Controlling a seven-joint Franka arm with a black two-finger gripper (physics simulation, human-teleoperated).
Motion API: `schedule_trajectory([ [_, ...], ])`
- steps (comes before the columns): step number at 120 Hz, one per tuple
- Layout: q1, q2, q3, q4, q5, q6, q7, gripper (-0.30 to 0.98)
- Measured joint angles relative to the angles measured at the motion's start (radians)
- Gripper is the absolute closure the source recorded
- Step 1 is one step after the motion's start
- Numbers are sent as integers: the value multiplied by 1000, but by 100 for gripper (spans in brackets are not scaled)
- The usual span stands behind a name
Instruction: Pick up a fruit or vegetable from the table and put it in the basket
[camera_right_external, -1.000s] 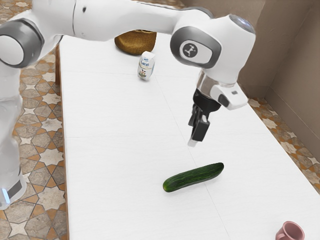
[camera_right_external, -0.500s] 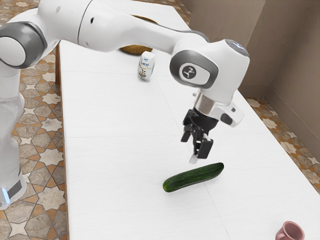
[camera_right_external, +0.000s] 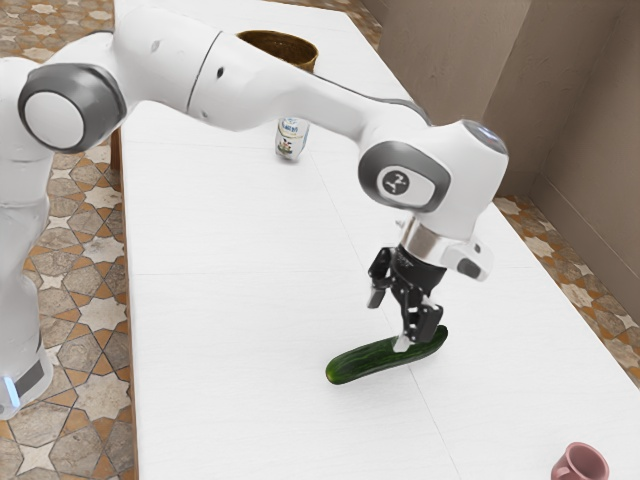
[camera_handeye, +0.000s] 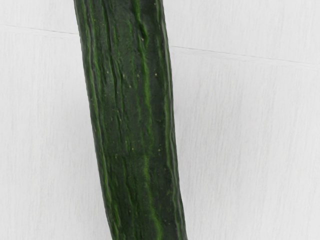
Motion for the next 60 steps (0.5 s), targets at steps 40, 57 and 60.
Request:
schedule_trajectory([
  [40, 1, 75, 3, -22, -12, 79, -68, 0],
  [57, 6, 102, 5, -23, -7, 103, -86, 0],
  [60, 6, 107, 5, -23, -6, 109, -89, 0],
])
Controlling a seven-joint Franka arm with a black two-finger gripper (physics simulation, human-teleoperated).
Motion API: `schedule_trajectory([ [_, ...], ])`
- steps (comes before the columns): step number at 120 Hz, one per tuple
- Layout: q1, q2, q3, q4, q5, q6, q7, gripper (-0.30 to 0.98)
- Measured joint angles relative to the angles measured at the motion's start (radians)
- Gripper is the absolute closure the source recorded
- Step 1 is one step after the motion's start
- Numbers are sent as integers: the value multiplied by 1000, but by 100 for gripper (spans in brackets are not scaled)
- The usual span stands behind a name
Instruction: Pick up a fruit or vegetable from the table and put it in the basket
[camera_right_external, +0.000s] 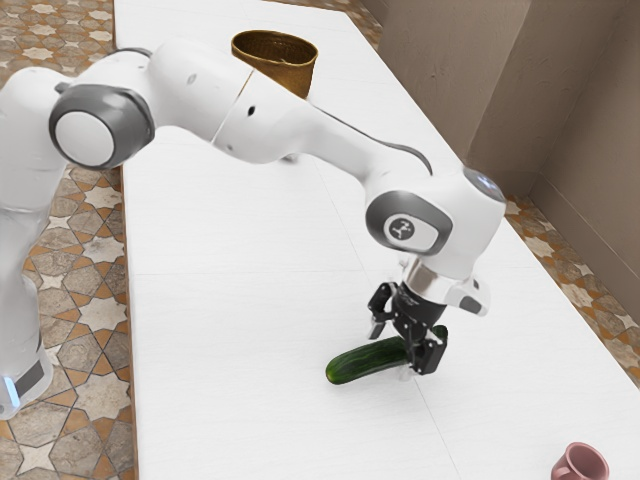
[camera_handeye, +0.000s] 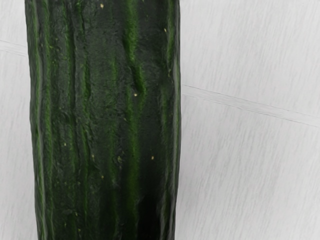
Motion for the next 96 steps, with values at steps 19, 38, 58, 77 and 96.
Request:
schedule_trajectory([
  [19, 3, 8, 2, 1, 20, 39, -12, 0],
  [38, 4, 20, 26, 1, 35, 65, -18, 0],
  [58, 2, 41, 29, 0, 39, 89, -21, 0],
  [77, 3, 48, 29, -1, 50, 100, -22, 13],
  [96, 4, 47, 29, -1, 80, 104, -17, 42],
])
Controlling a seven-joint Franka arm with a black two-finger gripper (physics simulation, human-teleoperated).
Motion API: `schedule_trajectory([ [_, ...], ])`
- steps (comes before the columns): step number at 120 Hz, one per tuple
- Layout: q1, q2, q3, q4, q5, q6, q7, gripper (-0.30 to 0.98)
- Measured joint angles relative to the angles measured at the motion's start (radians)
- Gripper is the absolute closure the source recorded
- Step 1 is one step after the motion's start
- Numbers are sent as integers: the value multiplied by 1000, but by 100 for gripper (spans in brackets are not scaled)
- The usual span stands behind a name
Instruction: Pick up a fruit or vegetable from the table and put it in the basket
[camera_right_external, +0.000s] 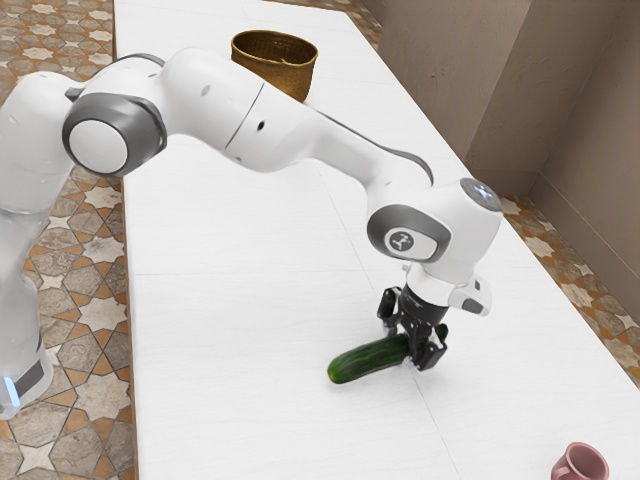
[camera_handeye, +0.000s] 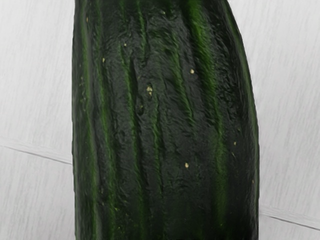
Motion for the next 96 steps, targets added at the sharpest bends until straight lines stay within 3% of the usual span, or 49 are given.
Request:
schedule_trajectory([
  [40, 6, -18, -4, 39, 28, -25, 8, 48],
  [72, 5, -107, -77, 329, 54, -165, 17, 49],
  [96, 41, -90, -80, 586, 173, -181, 34, 50],
])
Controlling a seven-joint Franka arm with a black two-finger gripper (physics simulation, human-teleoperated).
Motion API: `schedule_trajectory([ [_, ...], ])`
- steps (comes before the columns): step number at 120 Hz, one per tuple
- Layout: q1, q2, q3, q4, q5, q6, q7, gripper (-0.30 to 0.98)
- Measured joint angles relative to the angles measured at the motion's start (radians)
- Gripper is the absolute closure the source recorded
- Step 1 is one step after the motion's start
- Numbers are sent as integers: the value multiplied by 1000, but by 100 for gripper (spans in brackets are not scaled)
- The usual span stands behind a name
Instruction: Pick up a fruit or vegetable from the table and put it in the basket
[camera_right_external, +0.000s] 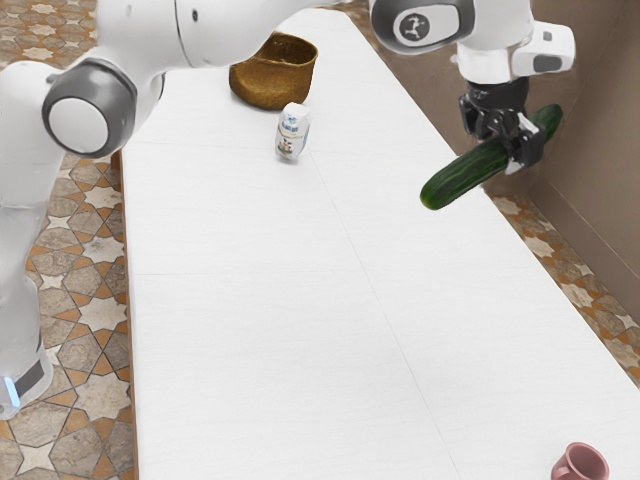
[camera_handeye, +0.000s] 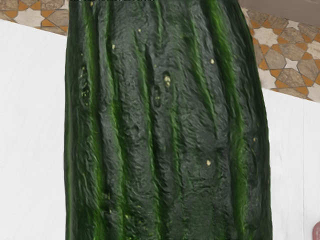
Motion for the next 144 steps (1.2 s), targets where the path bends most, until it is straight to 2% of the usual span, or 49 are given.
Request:
schedule_trajectory([
  [16, 182, -22, -9, 18, 55, 80, 12, 50],
  [31, 498, -77, -139, 20, 100, 91, 23, 50],
  [44, 778, -106, -288, 18, 146, 69, 33, 50],
  [52, 878, -107, -304, 18, 162, 59, 40, 50],
  [60, 913, -105, -259, 19, 169, 51, 46, 51],
  [82, 919, -104, -130, 20, 177, 44, 58, 51],
  [104, 919, -101, -54, 19, 181, 40, 67, 51],
  [120, 917, -74, -34, 20, 210, 58, 68, 51],
  [134, 917, -26, 48, 38, 237, 126, 63, 52],
  [144, 919, 32, 83, 105, 301, 195, 54, 52],
])
